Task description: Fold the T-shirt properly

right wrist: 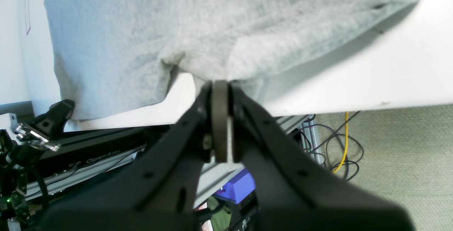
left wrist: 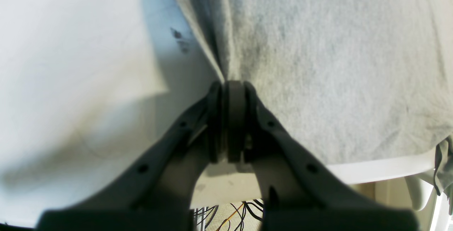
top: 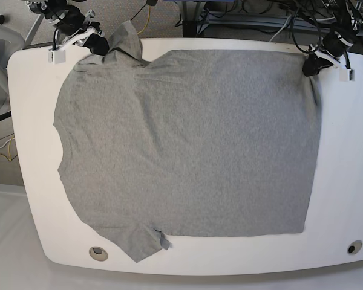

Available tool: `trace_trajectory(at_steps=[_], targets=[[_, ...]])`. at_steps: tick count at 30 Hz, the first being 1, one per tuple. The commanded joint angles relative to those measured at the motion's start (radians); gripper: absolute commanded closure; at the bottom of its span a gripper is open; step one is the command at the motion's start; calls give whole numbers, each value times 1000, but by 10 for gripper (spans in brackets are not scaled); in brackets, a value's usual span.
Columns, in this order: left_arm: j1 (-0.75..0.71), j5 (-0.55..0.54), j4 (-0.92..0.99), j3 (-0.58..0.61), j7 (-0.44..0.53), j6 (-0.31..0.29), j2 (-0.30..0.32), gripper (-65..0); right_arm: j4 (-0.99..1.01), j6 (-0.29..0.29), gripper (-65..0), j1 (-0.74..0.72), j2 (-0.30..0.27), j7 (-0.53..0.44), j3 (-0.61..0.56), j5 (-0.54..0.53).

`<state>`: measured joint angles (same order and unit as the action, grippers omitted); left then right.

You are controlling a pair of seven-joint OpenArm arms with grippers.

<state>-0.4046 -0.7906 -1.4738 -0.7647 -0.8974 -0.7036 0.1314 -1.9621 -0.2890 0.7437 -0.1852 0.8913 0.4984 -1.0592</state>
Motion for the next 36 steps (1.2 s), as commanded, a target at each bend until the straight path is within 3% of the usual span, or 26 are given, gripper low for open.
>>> trace_trajectory(at_steps=[1, 36], targets=[[-9, 20, -6, -2, -25, 5, 9, -23, -15, -9, -4, 9, -9, -13, 7, -20], [-49, 20, -77, -37, -24, 5, 9, -23, -15, -14, 0, 1, -9, -13, 12, -20]])
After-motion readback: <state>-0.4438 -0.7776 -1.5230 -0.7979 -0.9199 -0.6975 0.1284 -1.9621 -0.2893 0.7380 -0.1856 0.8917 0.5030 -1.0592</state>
